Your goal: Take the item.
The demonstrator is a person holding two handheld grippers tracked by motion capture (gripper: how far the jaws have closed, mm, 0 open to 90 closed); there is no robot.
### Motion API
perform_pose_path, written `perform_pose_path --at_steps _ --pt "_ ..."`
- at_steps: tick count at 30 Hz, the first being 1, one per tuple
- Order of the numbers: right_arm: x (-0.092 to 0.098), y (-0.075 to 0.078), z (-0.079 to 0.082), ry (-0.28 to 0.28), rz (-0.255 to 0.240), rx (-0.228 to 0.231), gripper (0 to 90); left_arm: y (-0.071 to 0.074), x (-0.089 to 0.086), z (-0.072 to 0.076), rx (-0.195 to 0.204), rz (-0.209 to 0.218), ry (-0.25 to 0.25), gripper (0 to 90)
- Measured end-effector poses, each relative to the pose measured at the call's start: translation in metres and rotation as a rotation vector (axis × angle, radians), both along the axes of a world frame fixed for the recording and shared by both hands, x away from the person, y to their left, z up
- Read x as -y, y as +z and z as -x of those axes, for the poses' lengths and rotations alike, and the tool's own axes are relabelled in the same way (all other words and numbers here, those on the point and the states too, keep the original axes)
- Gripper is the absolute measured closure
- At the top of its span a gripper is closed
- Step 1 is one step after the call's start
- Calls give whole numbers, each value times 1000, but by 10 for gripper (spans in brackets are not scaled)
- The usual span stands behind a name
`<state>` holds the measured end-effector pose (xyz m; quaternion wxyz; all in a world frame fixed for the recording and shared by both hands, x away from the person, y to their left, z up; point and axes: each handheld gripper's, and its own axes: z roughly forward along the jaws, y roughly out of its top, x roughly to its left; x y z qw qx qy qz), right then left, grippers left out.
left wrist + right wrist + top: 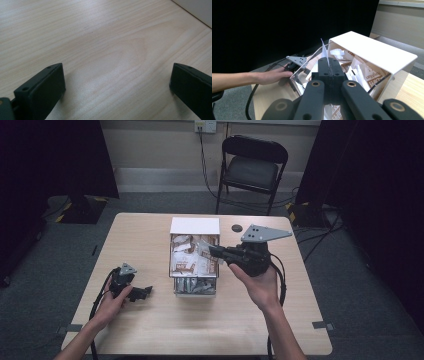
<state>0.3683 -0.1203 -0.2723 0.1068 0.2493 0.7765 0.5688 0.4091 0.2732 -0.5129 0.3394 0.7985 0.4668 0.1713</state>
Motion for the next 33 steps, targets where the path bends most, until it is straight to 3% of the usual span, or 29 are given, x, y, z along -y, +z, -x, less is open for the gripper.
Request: perform_pose_path --at_steps 33 --pt "45 5 -3 -114 -29 15 900 0 -1 0 -2 -8 -6 0"
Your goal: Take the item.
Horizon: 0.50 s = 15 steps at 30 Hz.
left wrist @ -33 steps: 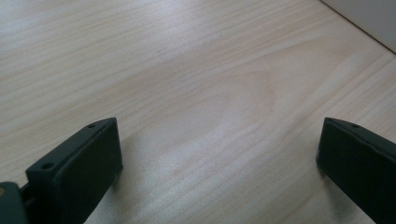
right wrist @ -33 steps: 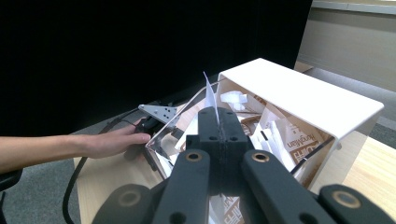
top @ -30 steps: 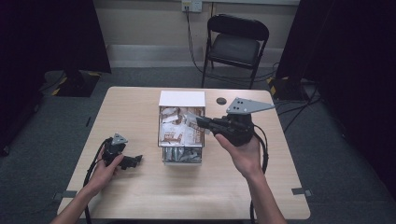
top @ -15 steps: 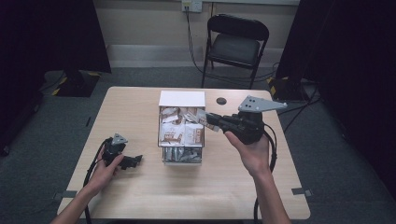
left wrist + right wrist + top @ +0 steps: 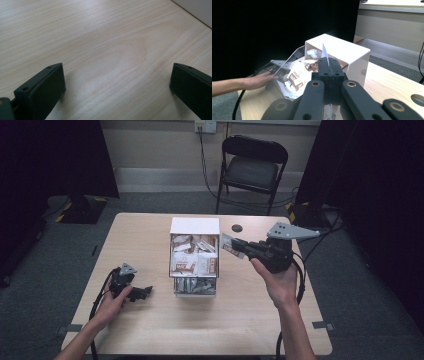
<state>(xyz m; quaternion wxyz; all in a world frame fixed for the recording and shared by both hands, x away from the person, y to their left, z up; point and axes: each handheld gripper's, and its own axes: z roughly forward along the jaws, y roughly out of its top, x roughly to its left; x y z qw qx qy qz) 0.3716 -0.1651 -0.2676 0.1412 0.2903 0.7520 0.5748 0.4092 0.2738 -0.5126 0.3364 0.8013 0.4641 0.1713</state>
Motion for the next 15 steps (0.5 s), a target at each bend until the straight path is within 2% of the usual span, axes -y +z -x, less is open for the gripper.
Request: perform_pose_path --at_steps 7,15 --pt "10 -2 0 -32 12 -3 900 0 0 0 0 0 0 0" --pt "23 -21 -13 -79 22 -59 900 0 0 0 0 0 0 0"
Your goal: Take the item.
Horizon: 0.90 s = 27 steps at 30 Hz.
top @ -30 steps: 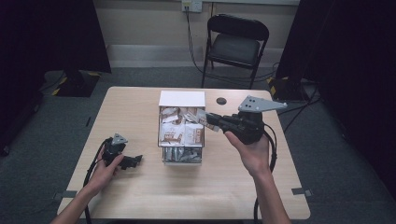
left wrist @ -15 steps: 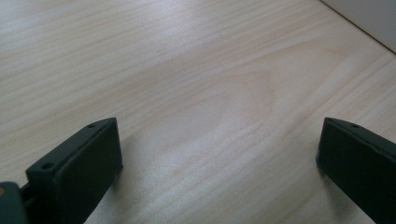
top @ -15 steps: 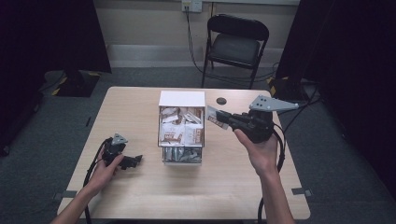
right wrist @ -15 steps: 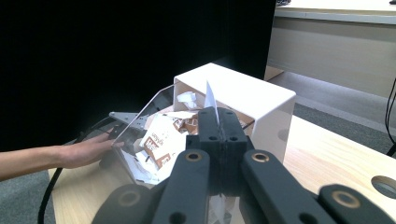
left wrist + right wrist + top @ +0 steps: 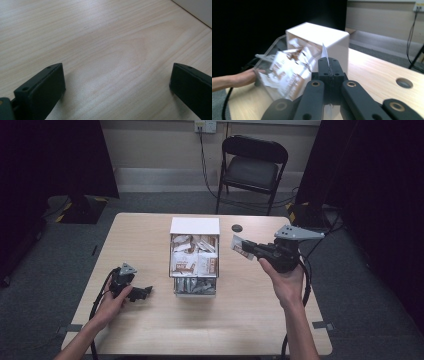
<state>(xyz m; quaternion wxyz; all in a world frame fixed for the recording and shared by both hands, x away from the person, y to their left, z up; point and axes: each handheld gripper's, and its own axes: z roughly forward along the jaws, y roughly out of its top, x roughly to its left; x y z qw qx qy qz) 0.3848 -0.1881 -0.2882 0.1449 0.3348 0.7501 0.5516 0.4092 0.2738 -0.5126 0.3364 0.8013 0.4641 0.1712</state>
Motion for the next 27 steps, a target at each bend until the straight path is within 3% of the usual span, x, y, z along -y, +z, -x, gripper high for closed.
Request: perform_pose_path --at_steps 10,14,27 --pt "3 -19 -11 -21 28 -57 900 0 0 0 0 0 0 0" --pt "1 -34 -18 -33 42 -94 900 0 0 0 1 0 1 0" --pt "3 -63 -33 -44 78 -138 900 0 0 0 1 0 0 0"
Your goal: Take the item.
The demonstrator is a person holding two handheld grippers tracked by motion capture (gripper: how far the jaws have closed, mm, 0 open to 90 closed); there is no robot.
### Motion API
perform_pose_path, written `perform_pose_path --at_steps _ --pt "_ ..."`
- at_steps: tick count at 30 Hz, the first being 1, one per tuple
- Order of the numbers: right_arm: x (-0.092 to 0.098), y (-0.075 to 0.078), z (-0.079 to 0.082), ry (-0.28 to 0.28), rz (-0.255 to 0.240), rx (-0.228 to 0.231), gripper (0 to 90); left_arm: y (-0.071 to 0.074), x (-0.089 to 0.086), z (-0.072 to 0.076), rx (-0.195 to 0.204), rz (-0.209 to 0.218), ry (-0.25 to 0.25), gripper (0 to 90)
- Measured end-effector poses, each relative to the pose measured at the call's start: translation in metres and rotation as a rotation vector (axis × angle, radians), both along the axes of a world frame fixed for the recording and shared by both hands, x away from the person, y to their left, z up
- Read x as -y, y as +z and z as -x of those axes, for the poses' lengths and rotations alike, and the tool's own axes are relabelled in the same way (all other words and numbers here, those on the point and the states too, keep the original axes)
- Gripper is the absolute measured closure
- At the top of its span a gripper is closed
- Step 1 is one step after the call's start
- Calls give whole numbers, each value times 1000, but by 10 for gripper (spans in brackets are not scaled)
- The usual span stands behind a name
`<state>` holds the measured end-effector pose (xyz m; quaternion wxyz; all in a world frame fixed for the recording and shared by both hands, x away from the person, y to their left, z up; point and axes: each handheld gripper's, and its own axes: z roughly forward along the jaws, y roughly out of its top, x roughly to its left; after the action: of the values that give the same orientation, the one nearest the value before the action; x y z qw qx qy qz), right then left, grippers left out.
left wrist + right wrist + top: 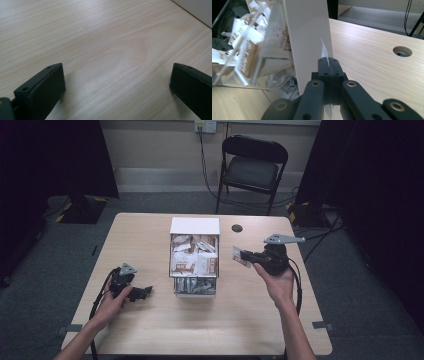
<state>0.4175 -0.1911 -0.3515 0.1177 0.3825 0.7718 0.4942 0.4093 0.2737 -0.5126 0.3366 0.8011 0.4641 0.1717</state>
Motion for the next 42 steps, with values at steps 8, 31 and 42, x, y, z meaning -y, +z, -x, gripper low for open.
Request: perform_pose_path --at_steps 8,31,42 --pt "-2 -15 -5 3 -3 -6 900 0 0 0 0 0 0 0" --pt "-20 -82 -25 12 86 -143 900 0 0 0 -1 0 0 0" --pt "-24 -108 -30 30 106 -194 900 0 0 0 0 0 0 0"
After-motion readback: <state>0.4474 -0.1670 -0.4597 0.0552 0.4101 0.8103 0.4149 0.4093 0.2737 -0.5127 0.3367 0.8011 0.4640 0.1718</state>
